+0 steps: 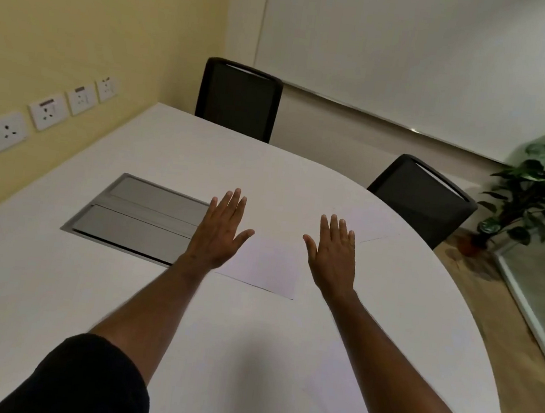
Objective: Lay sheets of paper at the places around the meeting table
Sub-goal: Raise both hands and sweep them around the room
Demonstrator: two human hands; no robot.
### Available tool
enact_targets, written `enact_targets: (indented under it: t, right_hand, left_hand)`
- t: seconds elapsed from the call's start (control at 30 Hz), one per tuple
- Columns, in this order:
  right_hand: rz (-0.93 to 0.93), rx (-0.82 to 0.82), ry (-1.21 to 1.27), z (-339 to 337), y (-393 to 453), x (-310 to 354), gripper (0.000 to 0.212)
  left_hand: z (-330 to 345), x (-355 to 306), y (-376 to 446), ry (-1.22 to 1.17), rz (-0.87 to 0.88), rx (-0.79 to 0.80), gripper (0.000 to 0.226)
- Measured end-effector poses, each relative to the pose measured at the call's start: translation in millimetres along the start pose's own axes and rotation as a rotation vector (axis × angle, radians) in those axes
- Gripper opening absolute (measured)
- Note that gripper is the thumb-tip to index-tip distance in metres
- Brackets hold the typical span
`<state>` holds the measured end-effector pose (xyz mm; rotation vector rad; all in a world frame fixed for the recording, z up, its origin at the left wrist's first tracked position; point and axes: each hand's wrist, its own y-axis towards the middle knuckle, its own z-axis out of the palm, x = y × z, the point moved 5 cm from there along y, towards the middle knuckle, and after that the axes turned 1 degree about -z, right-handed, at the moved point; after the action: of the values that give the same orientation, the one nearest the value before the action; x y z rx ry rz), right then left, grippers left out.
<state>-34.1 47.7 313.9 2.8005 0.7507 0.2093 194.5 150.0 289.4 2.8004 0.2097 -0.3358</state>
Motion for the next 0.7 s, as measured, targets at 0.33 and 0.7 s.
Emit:
enact_targets:
  t: [0.33, 0.7]
  right_hand:
    - [-0.016, 0.238, 0.092, 174.0, 70.9, -29.6, 0.063]
    - [0.217, 0.429, 0.035, 324.9, 97.3, -75.7, 0.075]
  left_hand:
    - [159.6, 76.2, 52.4, -0.005, -0.098, 0.204, 0.083]
    - [297.5, 120.5, 51.3, 0.041, -0.168, 0.357, 0.09]
